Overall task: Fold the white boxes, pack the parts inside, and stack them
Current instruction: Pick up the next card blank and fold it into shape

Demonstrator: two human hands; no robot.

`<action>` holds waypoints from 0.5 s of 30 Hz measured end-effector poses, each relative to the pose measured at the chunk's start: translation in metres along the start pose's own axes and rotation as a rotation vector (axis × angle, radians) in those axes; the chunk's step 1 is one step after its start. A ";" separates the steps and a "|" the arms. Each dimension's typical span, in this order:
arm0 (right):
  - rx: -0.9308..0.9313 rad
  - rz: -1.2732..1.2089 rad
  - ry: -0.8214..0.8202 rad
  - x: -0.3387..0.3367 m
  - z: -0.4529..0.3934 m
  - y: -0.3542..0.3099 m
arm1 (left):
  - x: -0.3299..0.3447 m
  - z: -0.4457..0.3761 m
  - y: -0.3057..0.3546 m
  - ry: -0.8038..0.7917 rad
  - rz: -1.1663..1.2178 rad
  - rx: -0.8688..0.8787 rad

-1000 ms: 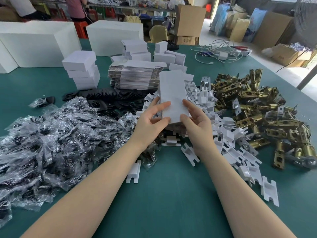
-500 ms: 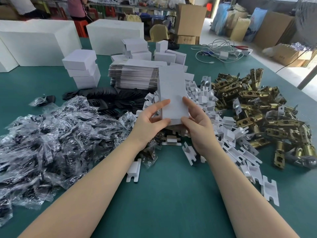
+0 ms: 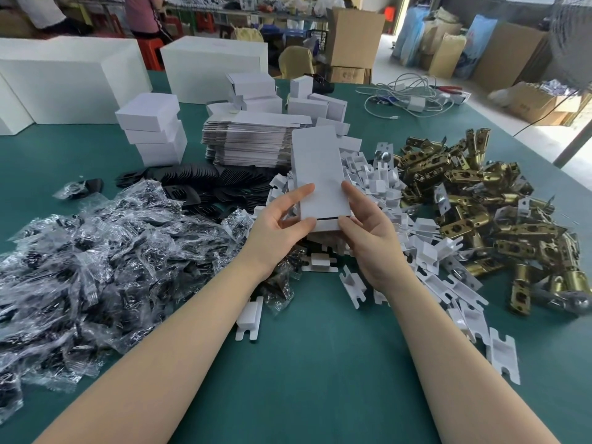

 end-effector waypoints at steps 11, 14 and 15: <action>-0.038 0.048 0.082 -0.002 -0.002 0.001 | 0.000 -0.001 -0.002 -0.009 -0.062 0.021; -0.050 0.068 0.084 -0.004 -0.002 0.001 | -0.001 -0.002 -0.004 0.020 -0.077 0.027; -0.061 0.096 0.091 -0.003 -0.002 0.001 | -0.001 -0.003 -0.004 0.026 -0.086 0.027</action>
Point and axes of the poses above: each hand's wrist, its own z-axis away from the middle knuckle, its own x-axis out of the palm, y = z × x, the point moved 1 cm from there along -z, towards the middle knuckle, and after that the axes turned 2 degrees about -z, right-handed, at the moved point
